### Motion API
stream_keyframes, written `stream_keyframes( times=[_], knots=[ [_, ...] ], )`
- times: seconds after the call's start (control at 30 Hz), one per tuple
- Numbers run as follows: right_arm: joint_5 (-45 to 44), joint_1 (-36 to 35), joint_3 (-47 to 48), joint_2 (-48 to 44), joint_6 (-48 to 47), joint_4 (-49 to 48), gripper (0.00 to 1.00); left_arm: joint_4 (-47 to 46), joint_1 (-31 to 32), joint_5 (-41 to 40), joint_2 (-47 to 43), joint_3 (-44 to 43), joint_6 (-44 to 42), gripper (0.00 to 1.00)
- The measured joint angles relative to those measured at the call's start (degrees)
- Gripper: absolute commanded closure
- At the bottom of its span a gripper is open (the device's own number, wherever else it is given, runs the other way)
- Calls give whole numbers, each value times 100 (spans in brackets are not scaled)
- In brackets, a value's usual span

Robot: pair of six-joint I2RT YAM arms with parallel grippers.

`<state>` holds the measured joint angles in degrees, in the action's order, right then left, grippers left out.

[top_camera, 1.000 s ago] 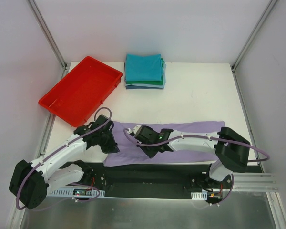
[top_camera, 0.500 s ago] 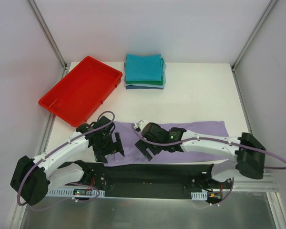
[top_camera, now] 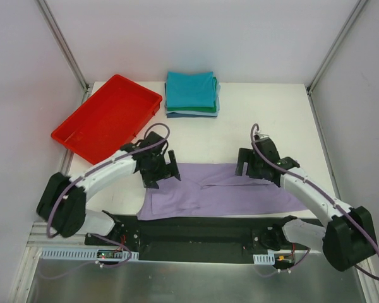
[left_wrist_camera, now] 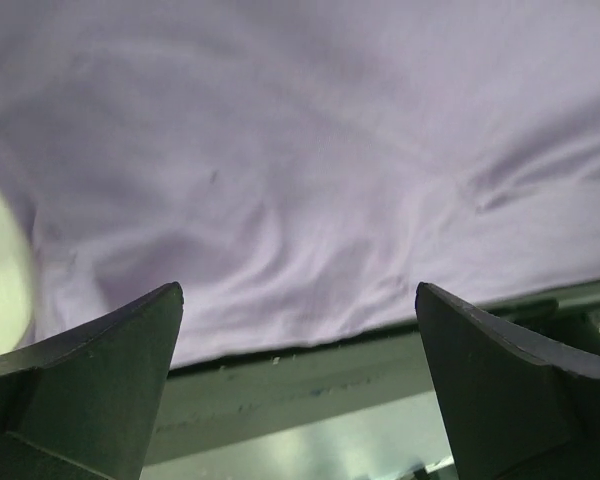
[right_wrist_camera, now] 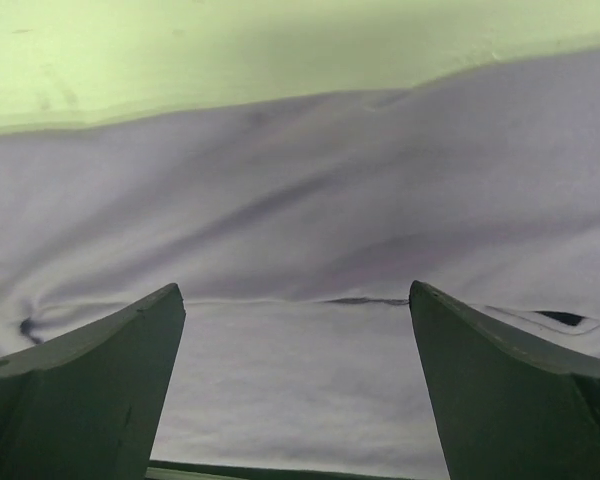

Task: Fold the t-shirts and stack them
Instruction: Rotate the tshirt 100 degrees

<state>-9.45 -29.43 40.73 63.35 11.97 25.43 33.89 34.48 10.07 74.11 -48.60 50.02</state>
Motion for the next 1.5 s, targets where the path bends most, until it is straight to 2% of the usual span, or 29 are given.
stream_keyframes(
  times=[0.13, 0.27, 0.43, 0.67, 0.77, 0.87, 0.97, 1.17, 1.37, 1.5],
  knots=[
    [741, 1012, -203, 614, -4, -306, 4, -688, -195, -7, 1224, -330, -9, 1],
    [968, 1447, -205, 1239, -31, -557, 4, -964, -651, 181, 2157, -717, 4, 1],
    [1349, 1978, -127, 1495, -92, -745, 4, -946, -1115, 793, 2599, -1054, 72, 1],
    [1770, 2138, -306, 1316, -374, -905, 4, -719, -1126, 857, 3082, -1692, 76, 1],
    [1939, 2140, -459, 1141, -420, -973, 4, -649, -1102, 804, 3600, -2430, 26, 1],
    [2271, 2109, -658, 907, -417, -1019, 4, -647, -1003, 761, 4321, -3536, -155, 1],
    [2533, 1751, -833, 678, -334, -992, 4, -726, -813, 739, 4948, -4553, -367, 1],
    [2931, -127, -863, 737, 247, -1034, 4, -957, -184, 793, 5930, -6074, -669, 1],
    [3220, -1495, -861, 975, 1049, -1545, 4, -1054, 205, 1508, 6961, -7617, -713, 1],
    [3108, -1915, -861, 813, 1274, -1593, 4, -1172, 352, 1871, 7451, -8341, -728, 1]
  ],
)
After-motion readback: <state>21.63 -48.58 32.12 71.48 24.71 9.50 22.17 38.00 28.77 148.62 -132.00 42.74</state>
